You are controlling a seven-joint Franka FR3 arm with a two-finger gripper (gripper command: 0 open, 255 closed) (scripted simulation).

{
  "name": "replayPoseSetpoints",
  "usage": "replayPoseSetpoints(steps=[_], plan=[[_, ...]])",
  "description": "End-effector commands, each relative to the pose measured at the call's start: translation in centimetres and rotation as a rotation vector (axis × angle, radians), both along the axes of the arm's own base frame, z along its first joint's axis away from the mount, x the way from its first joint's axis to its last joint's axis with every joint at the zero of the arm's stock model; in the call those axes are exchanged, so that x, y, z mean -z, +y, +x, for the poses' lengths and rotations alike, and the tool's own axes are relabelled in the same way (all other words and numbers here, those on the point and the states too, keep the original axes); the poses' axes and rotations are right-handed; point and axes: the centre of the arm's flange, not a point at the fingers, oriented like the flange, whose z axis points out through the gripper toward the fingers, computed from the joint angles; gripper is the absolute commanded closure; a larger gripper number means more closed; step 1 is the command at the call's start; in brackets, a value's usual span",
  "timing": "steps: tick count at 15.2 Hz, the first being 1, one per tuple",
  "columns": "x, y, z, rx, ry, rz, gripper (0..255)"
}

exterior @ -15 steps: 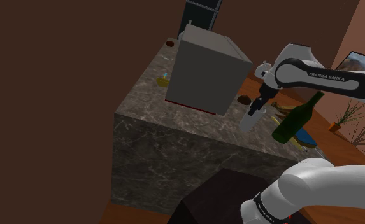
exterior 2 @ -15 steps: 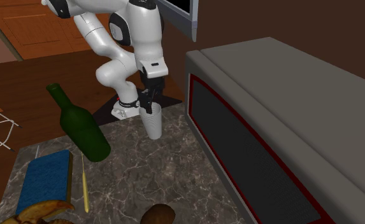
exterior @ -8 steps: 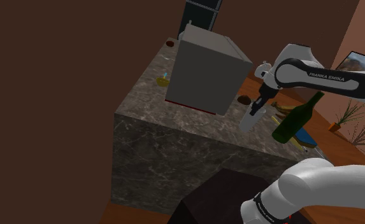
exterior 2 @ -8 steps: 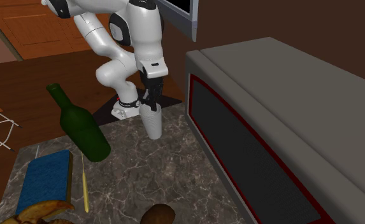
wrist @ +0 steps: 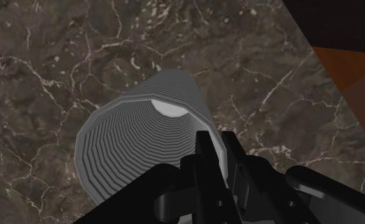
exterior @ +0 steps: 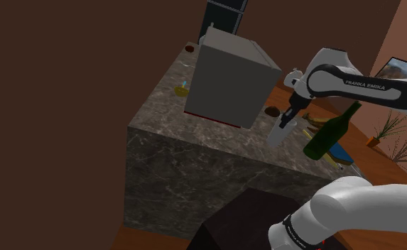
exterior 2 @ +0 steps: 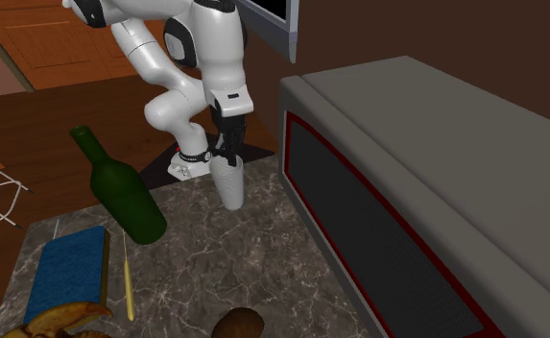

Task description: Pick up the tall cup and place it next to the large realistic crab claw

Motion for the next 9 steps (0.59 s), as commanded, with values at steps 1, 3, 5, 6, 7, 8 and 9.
replayPoseSetpoints(steps=[1,3,5,6,7,8,9], plan=[[-0.7,0.0,0.0,0.000,0.000,0.000,255],[-1.8,0.0,0.0,0.000,0.000,0.000,255],[-2.8,0.0,0.0,0.000,0.000,0.000,255],[-3.4,0.0,0.0,0.000,0.000,0.000,255],[-3.9,0.0,0.0,0.000,0.000,0.000,255],[-4.4,0.0,0.0,0.000,0.000,0.000,255],[-5.0,0.0,0.0,0.000,0.000,0.000,255]])
